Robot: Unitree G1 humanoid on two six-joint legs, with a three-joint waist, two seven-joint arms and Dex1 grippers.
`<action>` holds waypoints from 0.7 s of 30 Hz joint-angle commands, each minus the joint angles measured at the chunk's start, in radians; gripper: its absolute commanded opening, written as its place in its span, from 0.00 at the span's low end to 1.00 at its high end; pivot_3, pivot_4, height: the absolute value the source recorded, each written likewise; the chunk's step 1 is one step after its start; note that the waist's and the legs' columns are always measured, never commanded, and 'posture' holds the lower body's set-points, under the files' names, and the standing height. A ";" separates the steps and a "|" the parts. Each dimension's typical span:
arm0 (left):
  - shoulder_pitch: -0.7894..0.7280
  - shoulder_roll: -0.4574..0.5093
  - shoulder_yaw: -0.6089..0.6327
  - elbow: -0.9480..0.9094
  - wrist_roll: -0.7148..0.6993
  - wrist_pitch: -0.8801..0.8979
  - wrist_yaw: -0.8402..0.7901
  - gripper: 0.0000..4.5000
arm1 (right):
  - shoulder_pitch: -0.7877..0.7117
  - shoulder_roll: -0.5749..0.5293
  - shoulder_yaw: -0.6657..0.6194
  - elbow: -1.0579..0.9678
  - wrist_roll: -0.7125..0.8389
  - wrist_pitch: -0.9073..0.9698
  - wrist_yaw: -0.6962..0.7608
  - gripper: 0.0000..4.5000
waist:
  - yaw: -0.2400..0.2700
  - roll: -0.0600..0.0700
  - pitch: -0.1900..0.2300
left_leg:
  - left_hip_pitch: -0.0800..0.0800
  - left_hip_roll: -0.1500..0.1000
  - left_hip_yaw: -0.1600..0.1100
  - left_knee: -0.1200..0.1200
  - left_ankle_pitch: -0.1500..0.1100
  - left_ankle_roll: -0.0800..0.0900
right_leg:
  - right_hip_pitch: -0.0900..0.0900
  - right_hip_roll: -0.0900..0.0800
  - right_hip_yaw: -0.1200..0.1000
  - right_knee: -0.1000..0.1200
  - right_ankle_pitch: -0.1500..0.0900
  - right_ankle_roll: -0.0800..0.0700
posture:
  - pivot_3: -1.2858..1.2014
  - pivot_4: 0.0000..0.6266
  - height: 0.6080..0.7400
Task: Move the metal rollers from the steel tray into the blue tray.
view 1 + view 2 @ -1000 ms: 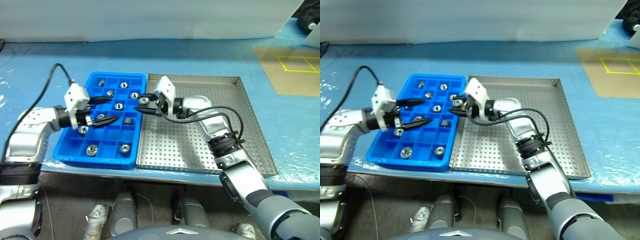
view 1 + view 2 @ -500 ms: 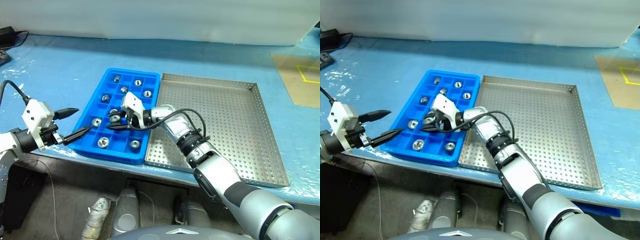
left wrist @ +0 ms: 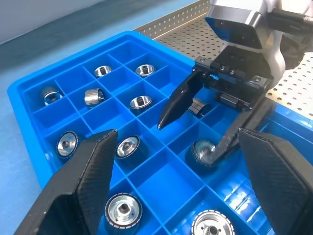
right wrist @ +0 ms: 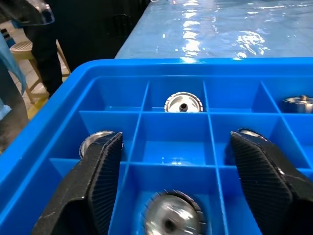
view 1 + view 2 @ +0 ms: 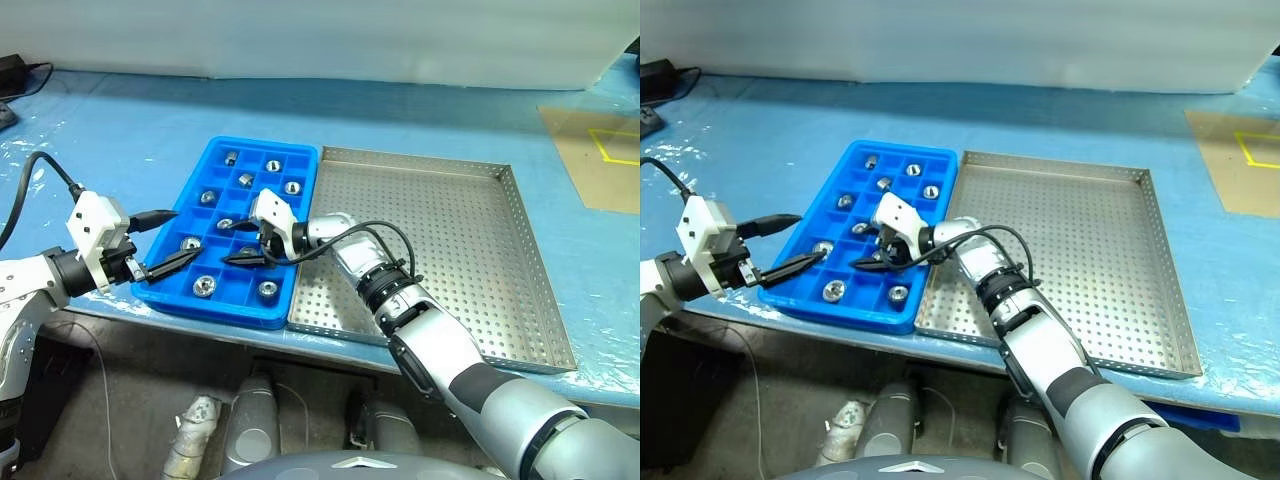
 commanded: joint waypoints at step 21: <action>-0.505 -0.343 -0.354 0.597 0.192 -0.320 -0.037 0.92 | 0.437 -0.517 -0.290 -0.908 0.168 0.512 -0.161 0.77 | -0.074 -0.002 -0.001 | 0.001 -0.006 0.001 0.002 0.003 -0.004 | 0.002 0.003 0.001 0.001 0.004 0.007 | 0.48 0.24 1.00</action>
